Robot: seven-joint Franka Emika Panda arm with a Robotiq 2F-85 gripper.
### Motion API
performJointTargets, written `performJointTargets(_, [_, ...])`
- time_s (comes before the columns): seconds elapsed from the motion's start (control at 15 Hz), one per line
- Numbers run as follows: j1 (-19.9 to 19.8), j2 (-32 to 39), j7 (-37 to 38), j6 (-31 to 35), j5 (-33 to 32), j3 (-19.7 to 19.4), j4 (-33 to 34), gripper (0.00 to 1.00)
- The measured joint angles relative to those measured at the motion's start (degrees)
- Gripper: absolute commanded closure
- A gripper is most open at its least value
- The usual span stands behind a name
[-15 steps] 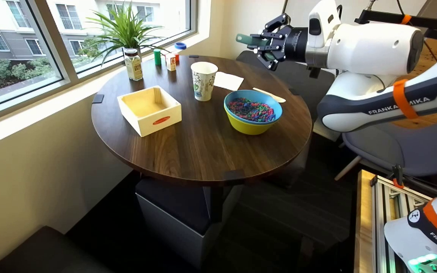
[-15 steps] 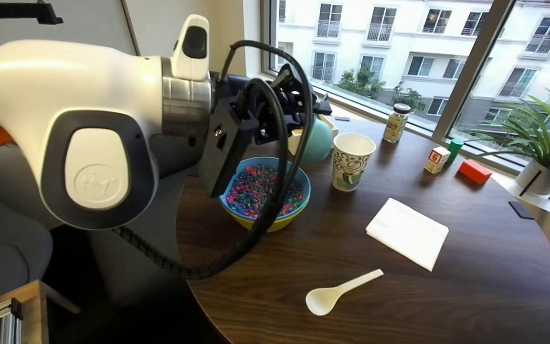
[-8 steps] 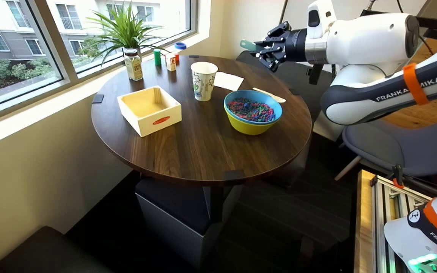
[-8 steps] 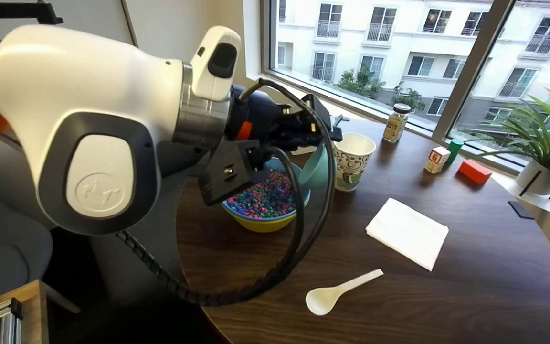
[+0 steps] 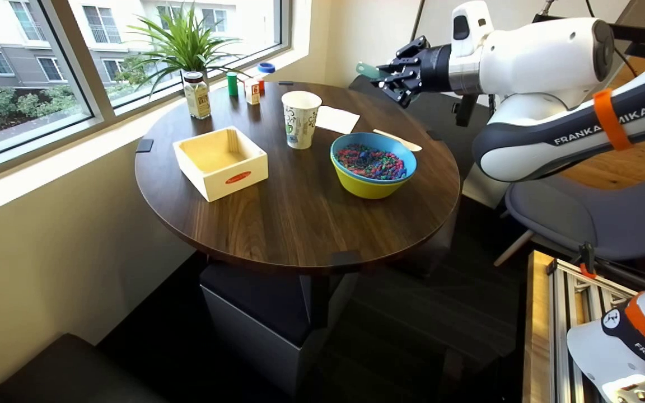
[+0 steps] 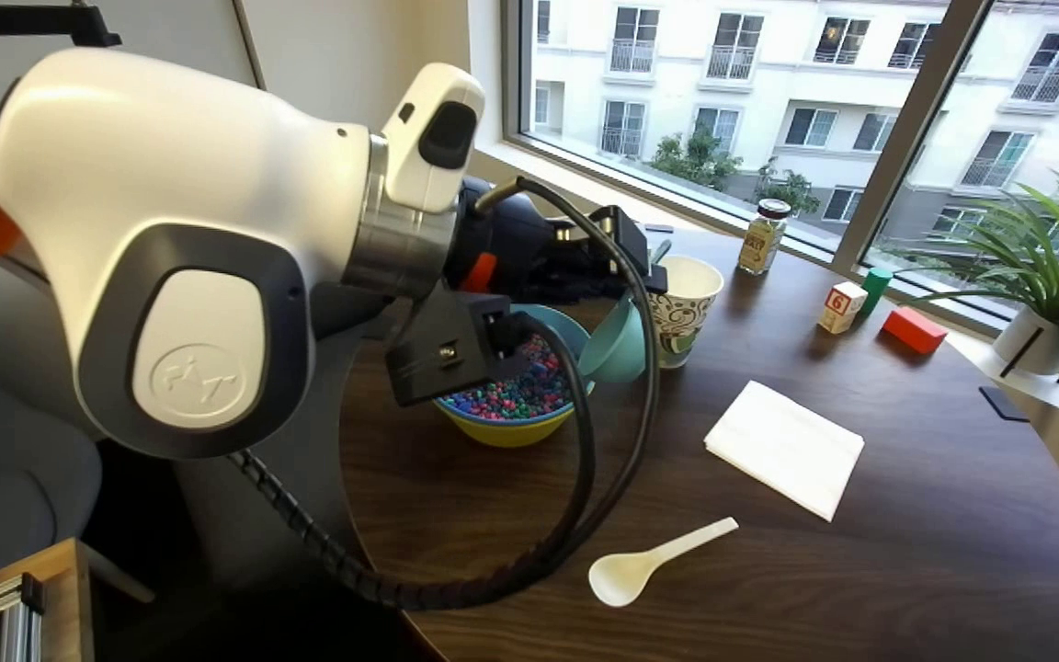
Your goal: Put some beans from the bowl in the small pot and pour them back in the bowl
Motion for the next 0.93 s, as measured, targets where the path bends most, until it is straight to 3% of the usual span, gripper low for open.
performJointTargets(0.93, [-2.9,16.3,6.1,-18.9,0.3,-0.6,8.9,0.94])
